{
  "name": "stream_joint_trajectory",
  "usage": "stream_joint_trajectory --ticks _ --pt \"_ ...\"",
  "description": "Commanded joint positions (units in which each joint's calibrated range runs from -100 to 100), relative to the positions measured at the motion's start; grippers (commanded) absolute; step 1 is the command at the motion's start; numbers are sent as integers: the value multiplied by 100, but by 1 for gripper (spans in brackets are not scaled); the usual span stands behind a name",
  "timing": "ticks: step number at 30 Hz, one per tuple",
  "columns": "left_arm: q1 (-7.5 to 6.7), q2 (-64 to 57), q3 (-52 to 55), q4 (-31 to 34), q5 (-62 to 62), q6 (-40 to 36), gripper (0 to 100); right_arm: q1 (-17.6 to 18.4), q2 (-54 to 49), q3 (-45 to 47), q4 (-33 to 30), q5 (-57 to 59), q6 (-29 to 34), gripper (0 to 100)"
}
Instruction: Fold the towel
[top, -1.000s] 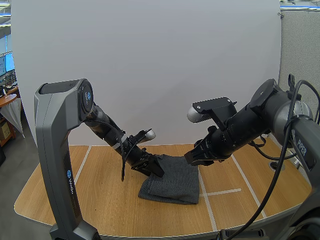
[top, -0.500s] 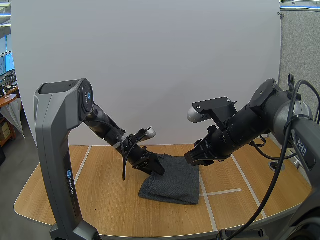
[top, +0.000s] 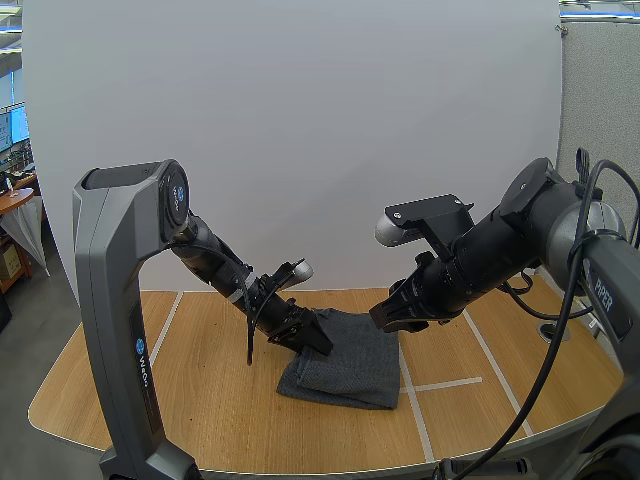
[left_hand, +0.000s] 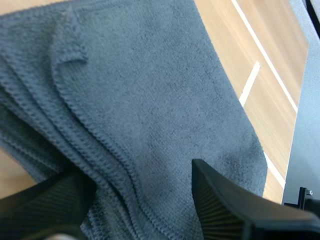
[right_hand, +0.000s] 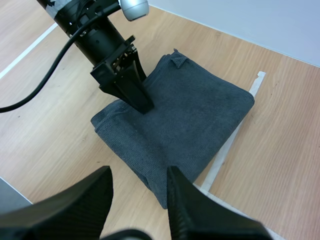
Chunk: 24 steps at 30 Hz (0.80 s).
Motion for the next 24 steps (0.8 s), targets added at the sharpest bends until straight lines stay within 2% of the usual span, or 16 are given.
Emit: stream_joint_trajectory --ticks 1,3,4,5,7,8,9,12,21,24 --pt "-133 101 50 23 61 60 90 -22 -75 -24 -22 85 4 58" --pt "-145 101 37 34 61 60 88 -22 -75 -24 -22 85 4 58" --pt "-145 101 37 34 61 60 82 -22 -75 -24 -22 85 4 58" --pt "-145 101 37 75 61 60 59 -22 -75 -24 -22 85 4 58" --pt "-145 101 37 129 61 60 36 -22 -75 -24 -22 85 4 58" --pt "-145 101 37 159 61 60 10 -22 -75 -24 -22 85 4 58" --pt "-145 101 37 196 61 60 0 -22 -75 -24 -22 85 4 58" --pt "-109 88 37 239 61 60 0 -22 -75 -24 -22 85 4 58" --pt "163 -288 24 263 61 60 0 -22 -75 -24 -22 85 4 58" --pt "170 -505 24 263 61 60 0 -22 -75 -24 -22 85 4 58"
